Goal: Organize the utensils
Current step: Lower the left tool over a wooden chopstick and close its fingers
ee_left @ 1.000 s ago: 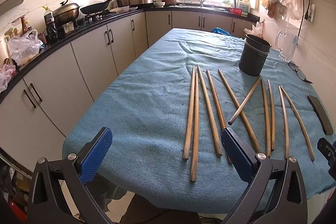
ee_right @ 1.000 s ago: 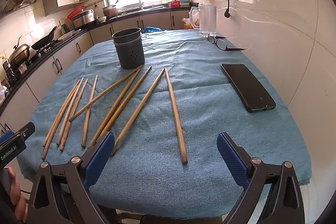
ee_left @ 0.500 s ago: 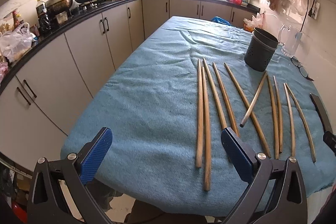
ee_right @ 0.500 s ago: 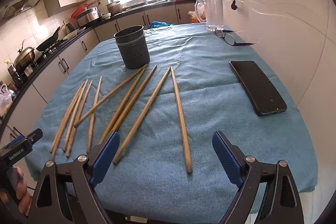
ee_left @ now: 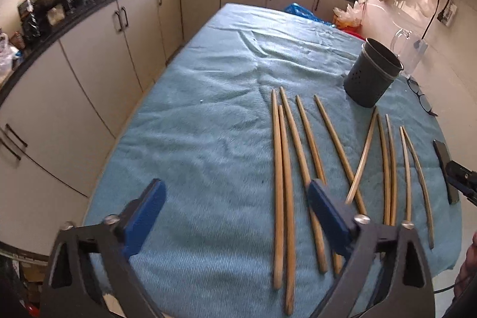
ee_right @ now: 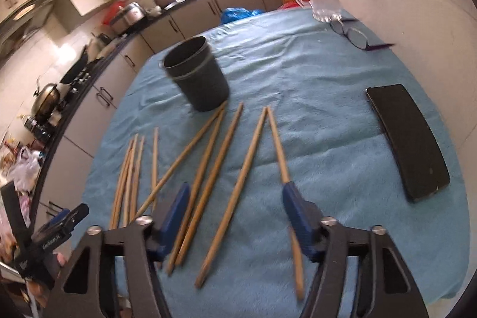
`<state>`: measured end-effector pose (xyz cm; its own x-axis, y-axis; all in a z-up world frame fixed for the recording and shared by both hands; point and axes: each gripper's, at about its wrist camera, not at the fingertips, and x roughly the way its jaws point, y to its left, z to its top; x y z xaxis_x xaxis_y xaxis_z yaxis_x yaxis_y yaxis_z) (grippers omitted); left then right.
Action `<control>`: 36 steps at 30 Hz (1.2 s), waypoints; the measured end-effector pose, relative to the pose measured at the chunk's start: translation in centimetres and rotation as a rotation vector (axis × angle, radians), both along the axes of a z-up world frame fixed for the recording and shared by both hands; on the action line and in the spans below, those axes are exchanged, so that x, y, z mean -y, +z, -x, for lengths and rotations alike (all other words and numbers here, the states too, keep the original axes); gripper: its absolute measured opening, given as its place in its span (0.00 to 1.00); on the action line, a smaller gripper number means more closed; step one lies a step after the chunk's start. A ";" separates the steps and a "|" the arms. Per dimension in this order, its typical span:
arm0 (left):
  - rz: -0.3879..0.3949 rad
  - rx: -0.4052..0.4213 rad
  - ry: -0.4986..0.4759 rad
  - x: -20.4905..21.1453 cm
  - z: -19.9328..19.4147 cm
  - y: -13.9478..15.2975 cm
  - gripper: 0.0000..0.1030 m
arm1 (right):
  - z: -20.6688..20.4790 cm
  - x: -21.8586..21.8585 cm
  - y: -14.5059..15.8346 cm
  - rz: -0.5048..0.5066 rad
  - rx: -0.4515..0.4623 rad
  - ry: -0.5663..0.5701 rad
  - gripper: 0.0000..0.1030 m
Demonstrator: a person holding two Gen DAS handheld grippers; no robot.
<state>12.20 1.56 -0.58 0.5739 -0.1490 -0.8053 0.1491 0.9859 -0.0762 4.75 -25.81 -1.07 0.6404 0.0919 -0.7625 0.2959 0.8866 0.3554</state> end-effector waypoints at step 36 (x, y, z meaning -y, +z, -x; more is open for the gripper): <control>0.012 -0.266 -0.082 3.5 -10.9 -3.9 0.47 | -12.9 -6.2 -5.6 0.126 -0.270 0.142 0.11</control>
